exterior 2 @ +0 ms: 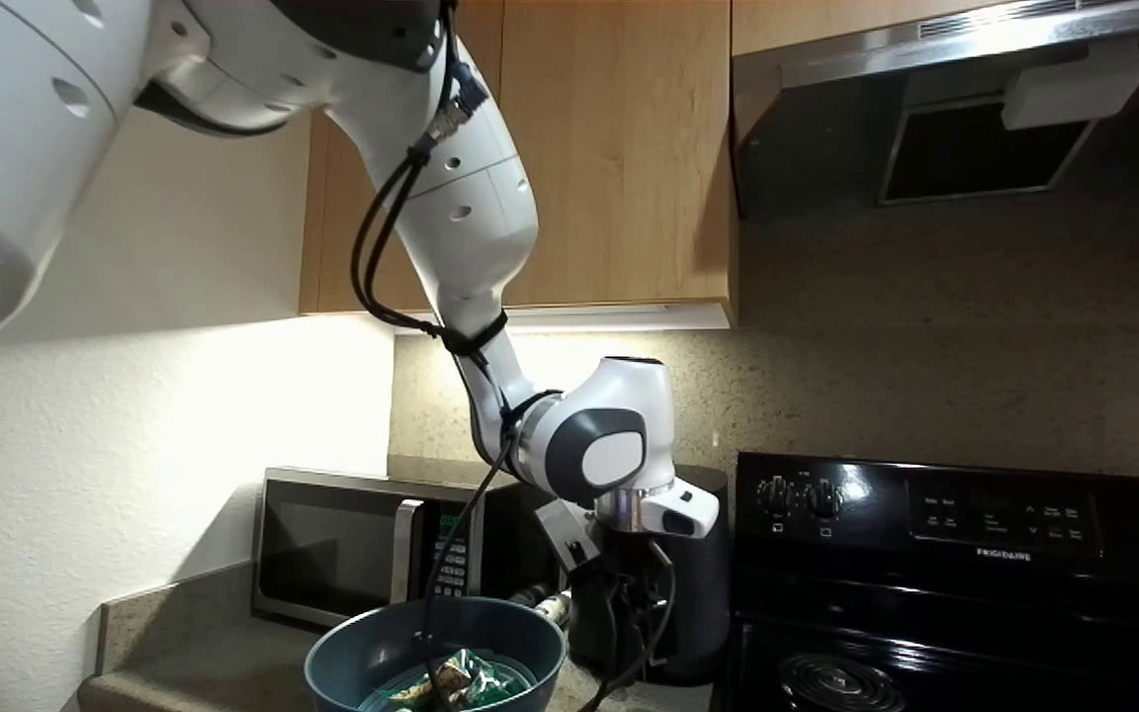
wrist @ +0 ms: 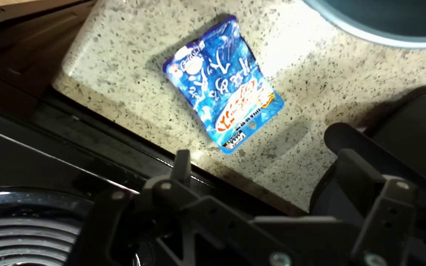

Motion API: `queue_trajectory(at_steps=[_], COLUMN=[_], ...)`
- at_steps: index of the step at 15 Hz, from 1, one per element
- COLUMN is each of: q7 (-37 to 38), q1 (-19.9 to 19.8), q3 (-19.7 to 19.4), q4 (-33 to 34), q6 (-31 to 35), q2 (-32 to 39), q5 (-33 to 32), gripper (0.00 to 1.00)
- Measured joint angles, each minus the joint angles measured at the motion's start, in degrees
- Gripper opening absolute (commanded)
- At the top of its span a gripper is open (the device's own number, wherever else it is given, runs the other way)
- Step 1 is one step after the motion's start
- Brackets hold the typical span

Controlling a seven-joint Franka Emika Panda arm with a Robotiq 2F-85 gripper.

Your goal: Put the blue packet into the bowl

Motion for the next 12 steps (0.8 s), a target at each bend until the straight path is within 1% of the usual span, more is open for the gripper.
queue_trajectory(at_steps=[2, 4, 7, 8, 9, 12], q7=[0.3, -0.5, -3.8, -3.9, -3.9, -3.9], q1=[0.1, -0.1, -0.2, -0.2, -0.2, -0.2], q3=[-0.1, 0.3, 0.8, 0.9, 0.9, 1.0], q4=[-3.1, -4.7, -4.9, -4.9, -4.9, -4.8], q6=[-3.7, -12.0, -24.6, -26.8, -27.6, -27.7], q2=[-4.1, -7.7, -11.3, -11.8, -12.0, -11.8], q5=[-1.0, -0.9, 0.1, 0.1, 0.1, 0.1], gripper=[1.00, 1.00, 1.00, 1.00, 1.00, 1.00])
